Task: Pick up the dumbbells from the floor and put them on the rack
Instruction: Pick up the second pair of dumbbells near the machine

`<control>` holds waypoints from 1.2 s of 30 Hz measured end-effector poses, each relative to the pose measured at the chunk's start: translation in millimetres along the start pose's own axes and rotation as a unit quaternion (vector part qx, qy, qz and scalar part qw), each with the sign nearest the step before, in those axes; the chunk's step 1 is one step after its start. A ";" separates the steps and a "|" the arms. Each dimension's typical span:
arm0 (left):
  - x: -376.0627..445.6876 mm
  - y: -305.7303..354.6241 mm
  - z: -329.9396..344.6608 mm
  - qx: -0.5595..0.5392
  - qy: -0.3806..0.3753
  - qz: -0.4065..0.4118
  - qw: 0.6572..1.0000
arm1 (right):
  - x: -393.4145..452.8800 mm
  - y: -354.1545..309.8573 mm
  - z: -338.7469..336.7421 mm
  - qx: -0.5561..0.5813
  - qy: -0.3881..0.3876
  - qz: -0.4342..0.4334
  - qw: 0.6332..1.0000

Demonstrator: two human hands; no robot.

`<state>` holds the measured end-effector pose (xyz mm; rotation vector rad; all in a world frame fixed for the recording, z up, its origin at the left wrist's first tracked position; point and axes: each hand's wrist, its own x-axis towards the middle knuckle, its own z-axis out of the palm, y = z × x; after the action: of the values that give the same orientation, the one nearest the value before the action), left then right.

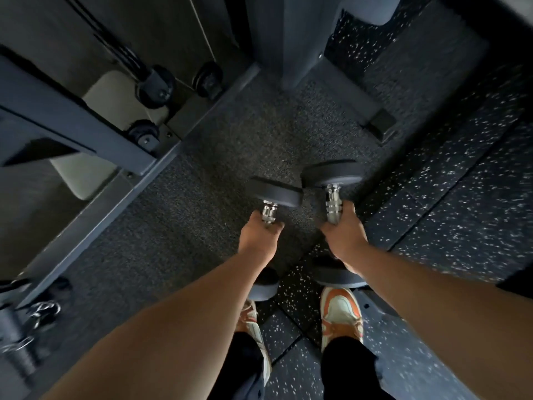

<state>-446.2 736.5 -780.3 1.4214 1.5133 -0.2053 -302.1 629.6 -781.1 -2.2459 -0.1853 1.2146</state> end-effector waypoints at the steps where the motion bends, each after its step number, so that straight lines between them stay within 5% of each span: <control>1: -22.1 11.2 -9.2 -0.007 0.005 -0.003 1.000 | -21.7 -10.5 -15.6 0.009 -0.002 0.000 1.000; 12: -279.6 192.1 -104.1 -0.135 0.068 0.024 0.988 | -273.5 -151.1 -211.0 0.144 -0.063 -0.040 0.987; 19: -435.2 275.9 -106.9 -0.166 0.083 0.070 0.980 | -402.8 -180.0 -332.0 0.167 -0.041 -0.076 0.982; 30: -635.6 318.6 -20.3 -0.164 0.027 0.172 0.971 | -549.4 -66.1 -502.6 0.234 0.003 -0.112 0.966; 36: -732.0 354.2 75.0 -0.143 -0.038 0.214 0.965 | -612.0 30.6 -609.4 0.254 0.098 -0.080 0.959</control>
<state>-261.1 310.3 -108.8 1.4465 1.0876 0.2146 -169.9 118.2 -97.1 -1.8412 0.0225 0.8312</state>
